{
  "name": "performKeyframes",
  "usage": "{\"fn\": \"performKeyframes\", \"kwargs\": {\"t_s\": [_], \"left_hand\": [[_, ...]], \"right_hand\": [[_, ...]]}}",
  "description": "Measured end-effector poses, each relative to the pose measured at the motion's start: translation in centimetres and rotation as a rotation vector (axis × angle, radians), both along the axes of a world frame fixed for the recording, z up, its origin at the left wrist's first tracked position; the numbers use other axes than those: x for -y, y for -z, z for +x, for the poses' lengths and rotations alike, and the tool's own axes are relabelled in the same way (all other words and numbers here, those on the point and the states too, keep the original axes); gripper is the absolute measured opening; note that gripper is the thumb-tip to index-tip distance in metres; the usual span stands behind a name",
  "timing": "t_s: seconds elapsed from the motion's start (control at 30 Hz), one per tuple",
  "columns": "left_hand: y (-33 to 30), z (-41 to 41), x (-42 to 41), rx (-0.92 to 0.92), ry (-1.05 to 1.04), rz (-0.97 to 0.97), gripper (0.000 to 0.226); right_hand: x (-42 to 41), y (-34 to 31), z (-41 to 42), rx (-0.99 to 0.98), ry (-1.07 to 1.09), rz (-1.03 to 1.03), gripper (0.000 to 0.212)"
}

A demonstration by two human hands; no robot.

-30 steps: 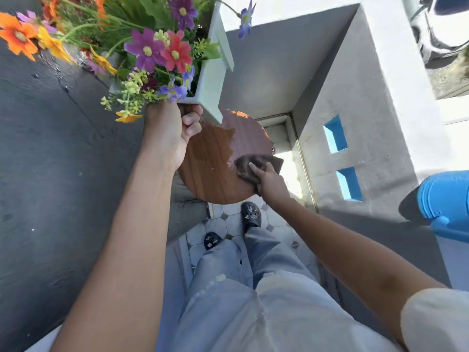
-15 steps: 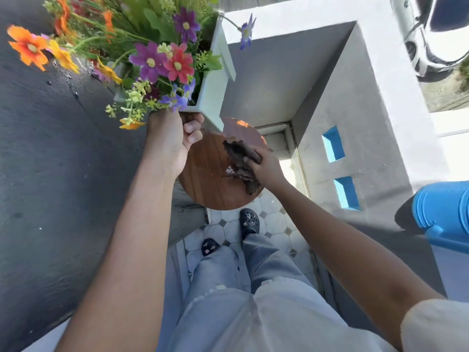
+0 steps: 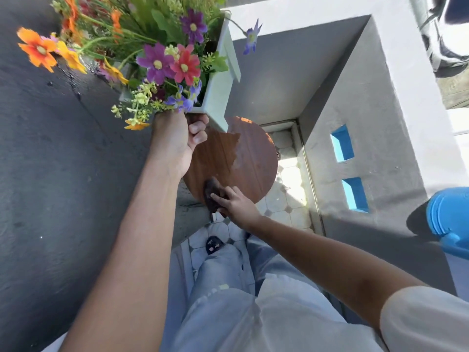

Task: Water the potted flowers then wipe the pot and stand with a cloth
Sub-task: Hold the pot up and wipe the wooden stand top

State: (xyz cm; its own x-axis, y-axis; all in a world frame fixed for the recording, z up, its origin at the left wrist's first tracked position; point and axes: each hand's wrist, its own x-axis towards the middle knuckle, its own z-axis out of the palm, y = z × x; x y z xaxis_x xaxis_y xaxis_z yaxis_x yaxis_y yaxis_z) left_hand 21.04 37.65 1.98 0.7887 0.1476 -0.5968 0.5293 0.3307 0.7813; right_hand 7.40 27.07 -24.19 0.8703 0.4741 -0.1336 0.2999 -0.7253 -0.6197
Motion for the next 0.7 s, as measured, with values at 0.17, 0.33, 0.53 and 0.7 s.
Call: {"fn": "performKeyframes", "kwargs": {"t_s": [0.17, 0.33, 0.53, 0.7], "left_hand": [[-0.1, 2.0, -0.3, -0.007, -0.007, -0.001, 0.038], [-0.2, 3.3, -0.1, 0.012, -0.007, -0.002, 0.038], [-0.2, 4.3, -0.3, -0.004, -0.018, -0.046, 0.039], [-0.1, 4.9, -0.3, -0.005, -0.021, -0.032, 0.042]], "right_hand": [[0.8, 0.8, 7.3, 0.167, -0.203, -0.022, 0.043], [8.4, 0.5, 14.5, 0.018, 0.47, -0.108, 0.039], [7.2, 1.3, 8.2, -0.009, 0.486, -0.015, 0.043], [-1.5, 0.0, 5.2, 0.051, -0.045, 0.012, 0.047]]}}
